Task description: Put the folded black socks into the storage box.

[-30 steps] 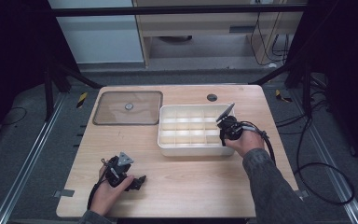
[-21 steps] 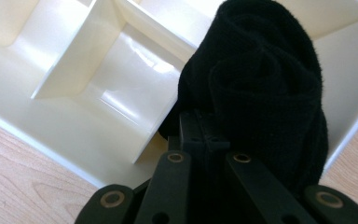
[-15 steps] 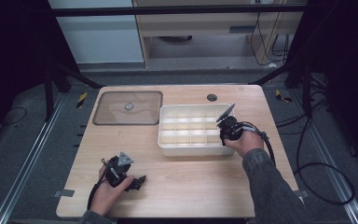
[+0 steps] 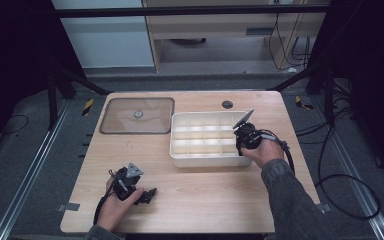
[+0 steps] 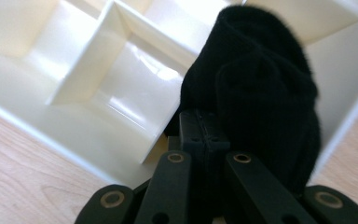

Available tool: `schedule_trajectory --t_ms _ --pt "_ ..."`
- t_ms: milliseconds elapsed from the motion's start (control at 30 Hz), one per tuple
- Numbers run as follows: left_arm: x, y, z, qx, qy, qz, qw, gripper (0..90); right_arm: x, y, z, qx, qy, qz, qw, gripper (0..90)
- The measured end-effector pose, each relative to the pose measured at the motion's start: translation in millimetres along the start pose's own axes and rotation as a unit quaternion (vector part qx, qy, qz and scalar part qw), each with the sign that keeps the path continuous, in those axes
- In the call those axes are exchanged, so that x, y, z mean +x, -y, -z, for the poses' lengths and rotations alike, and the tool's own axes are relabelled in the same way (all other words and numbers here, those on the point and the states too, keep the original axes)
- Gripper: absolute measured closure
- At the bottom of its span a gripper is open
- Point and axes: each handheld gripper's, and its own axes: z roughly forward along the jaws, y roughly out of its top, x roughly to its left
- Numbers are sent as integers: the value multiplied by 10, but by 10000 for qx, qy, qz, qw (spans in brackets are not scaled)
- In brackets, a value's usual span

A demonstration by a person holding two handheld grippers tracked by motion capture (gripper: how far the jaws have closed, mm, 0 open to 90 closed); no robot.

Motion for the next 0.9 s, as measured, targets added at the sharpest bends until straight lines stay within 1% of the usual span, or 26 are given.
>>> schedule_trajectory --t_ms 33,200,233,267,300,333,400,467,567,733,833,900 --pt "0 -1 -1 0 0 -3 10000 0 3 -3 48 -62 3 -25 10000 900" --pt "-2 -2 -2 0 -15 3 10000 0 -7 -42 317 -360 85 26 9993 900" --pt "-2 -3 -2 1 -16 3 10000 0 -12 -51 358 -390 133 11 9992 900" --pt "-2 -3 -2 1 -16 3 10000 0 -12 -51 358 -390 133 11 9992 900" --pt "-2 -3 -2 2 -15 2 10000 0 -38 -65 410 -443 195 17 9988 900" --pt "-1 -3 -2 3 -15 -2 10000 0 -45 -68 421 -438 195 -3 9988 900" --pt "0 -3 -2 2 -9 -5 10000 0 -75 -71 416 -452 261 -18 9986 900" --pt "1 -2 -1 2 1 -6 10000 0 -87 -68 409 -433 277 -43 9987 900" --pt "1 -2 -2 0 -2 -5 10000 0 -127 -40 364 -424 351 -72 9985 900" --pt "-2 -1 -2 -5 -13 2 10000 0 -146 -24 298 -390 353 -66 9986 900" --pt "-3 1 -1 -7 -12 1 10000 0 -177 -2 244 -359 298 -144 9988 900" --pt "-2 0 -1 -5 -10 0 10000 0 -193 17 208 -343 270 -151 9989 900"
